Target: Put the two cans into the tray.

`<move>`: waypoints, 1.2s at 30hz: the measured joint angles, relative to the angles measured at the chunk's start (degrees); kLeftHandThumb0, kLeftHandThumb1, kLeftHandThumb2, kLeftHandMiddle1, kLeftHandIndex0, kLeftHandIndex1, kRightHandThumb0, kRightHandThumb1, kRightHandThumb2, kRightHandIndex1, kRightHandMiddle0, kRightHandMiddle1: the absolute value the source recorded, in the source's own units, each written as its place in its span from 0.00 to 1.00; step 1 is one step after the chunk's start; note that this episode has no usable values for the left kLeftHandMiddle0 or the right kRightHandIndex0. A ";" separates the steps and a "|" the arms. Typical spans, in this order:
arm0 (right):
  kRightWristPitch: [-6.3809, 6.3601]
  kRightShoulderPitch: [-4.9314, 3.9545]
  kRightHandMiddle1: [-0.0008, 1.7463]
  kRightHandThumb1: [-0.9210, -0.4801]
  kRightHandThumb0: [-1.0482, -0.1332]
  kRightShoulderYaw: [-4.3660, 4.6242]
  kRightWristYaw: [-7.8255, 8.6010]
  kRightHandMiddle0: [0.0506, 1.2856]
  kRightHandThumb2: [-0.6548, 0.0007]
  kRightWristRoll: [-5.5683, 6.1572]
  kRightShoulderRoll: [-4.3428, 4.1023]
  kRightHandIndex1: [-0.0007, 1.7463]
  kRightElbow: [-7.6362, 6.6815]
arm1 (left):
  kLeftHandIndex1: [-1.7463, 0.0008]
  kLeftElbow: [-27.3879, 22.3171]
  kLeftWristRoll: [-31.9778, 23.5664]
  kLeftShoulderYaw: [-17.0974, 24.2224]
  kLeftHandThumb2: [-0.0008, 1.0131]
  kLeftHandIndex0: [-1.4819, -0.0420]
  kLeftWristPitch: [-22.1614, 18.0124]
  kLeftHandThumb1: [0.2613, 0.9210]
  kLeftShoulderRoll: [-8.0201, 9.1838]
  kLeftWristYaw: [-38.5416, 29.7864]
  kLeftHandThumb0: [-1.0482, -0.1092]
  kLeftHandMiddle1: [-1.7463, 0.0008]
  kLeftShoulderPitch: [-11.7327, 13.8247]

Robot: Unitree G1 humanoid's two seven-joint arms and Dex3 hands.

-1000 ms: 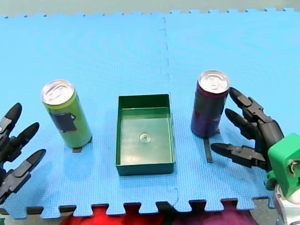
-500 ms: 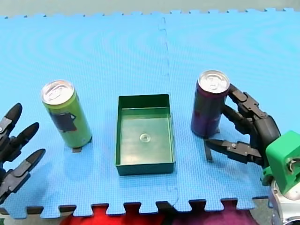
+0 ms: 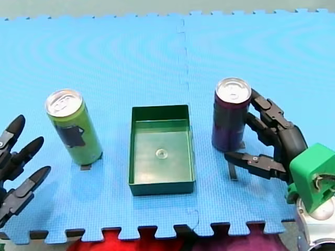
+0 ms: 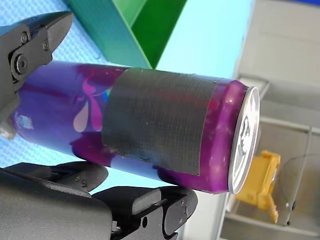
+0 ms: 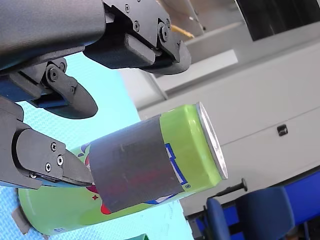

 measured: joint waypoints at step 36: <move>0.32 -0.48 0.00 0.65 0.31 2.83 -7.34 0.19 1.00 -4.07 0.25 0.00 -0.59 | 1.00 -2.82 -4.42 -0.01 0.08 0.73 -1.09 1.00 0.51 -5.67 0.00 1.00 1.69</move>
